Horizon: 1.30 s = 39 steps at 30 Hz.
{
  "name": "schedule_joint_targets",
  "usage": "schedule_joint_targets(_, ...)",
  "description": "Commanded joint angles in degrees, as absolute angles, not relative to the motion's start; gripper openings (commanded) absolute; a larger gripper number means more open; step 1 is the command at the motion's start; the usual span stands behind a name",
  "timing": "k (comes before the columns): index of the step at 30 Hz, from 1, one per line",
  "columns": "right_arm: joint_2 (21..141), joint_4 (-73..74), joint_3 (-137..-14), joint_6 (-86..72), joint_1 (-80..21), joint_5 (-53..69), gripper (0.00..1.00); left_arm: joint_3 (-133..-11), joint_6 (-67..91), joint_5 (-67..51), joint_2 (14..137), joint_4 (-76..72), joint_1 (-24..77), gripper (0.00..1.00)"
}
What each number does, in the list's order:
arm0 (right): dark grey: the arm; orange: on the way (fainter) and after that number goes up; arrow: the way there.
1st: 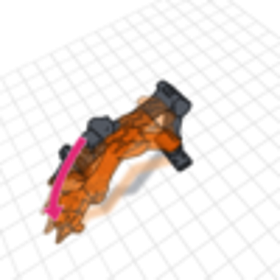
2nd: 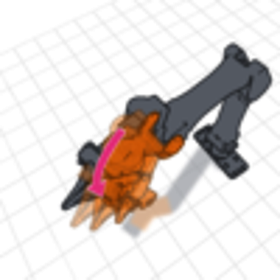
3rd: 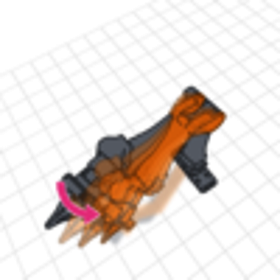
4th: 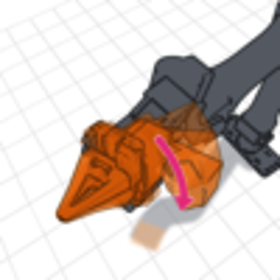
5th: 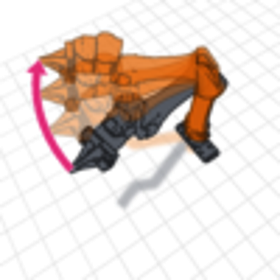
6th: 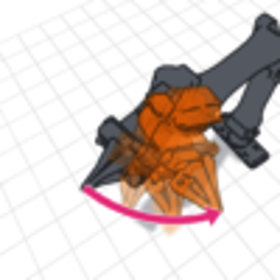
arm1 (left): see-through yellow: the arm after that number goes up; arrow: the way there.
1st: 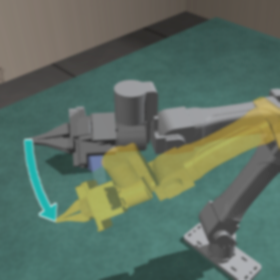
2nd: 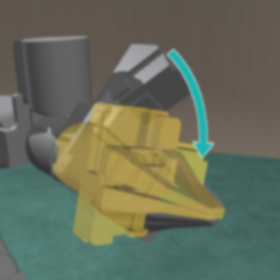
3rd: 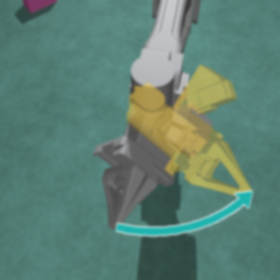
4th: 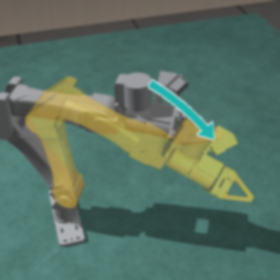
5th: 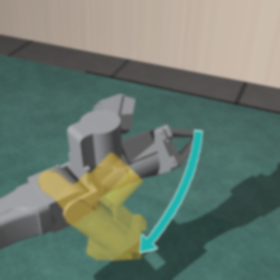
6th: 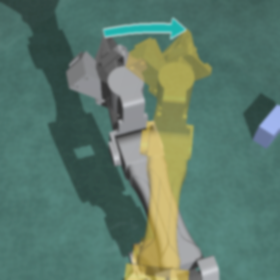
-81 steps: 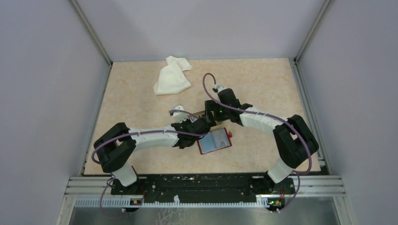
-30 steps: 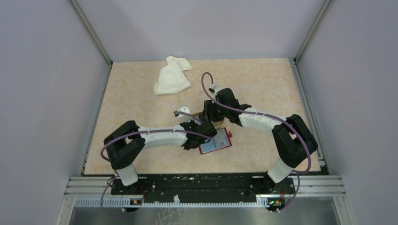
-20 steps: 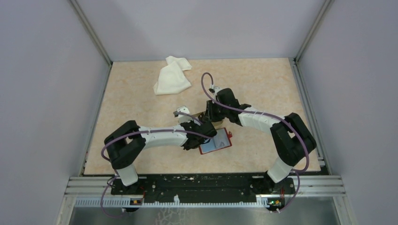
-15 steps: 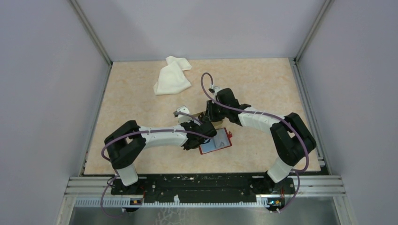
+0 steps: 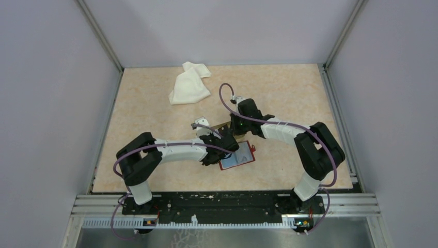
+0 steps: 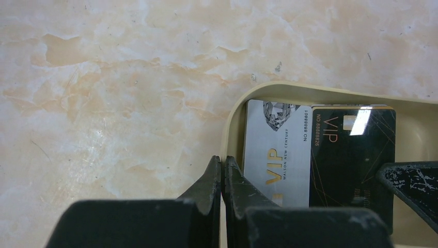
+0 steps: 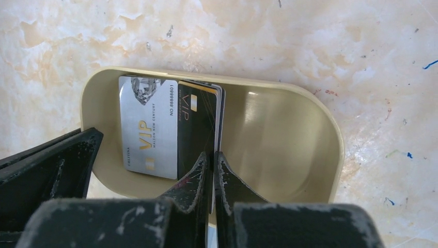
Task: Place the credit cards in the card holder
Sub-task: Pick up the credit card from the storage box.
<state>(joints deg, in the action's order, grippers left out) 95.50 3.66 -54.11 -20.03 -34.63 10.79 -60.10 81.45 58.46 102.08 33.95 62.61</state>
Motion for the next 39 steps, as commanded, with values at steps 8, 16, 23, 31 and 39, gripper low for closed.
schedule_joint_targets(8,89.8,0.5,-53.2,-19.9,-32.1,12.7,0.00,-64.5,96.1,67.2,104.2,42.8,62.8,0.06)
schedule_joint_targets(16,88.8,-1.8,-52.5,-21.5,-29.2,17.1,0.00,-65.3,96.1,66.9,105.5,43.1,61.3,0.08)
schedule_joint_targets(23,89.4,-1.8,-52.4,-22.6,-27.6,18.5,0.00,-64.6,93.2,64.5,105.2,39.8,59.9,0.19)
schedule_joint_targets(31,88.8,-3.1,-51.6,-24.3,-25.9,21.4,0.00,-63.6,88.4,61.5,101.9,36.4,59.8,0.60)
schedule_joint_targets(39,88.5,-4.9,-50.9,-27.0,-23.5,26.2,0.00,-52.4,68.1,53.0,88.6,13.9,59.8,0.74)
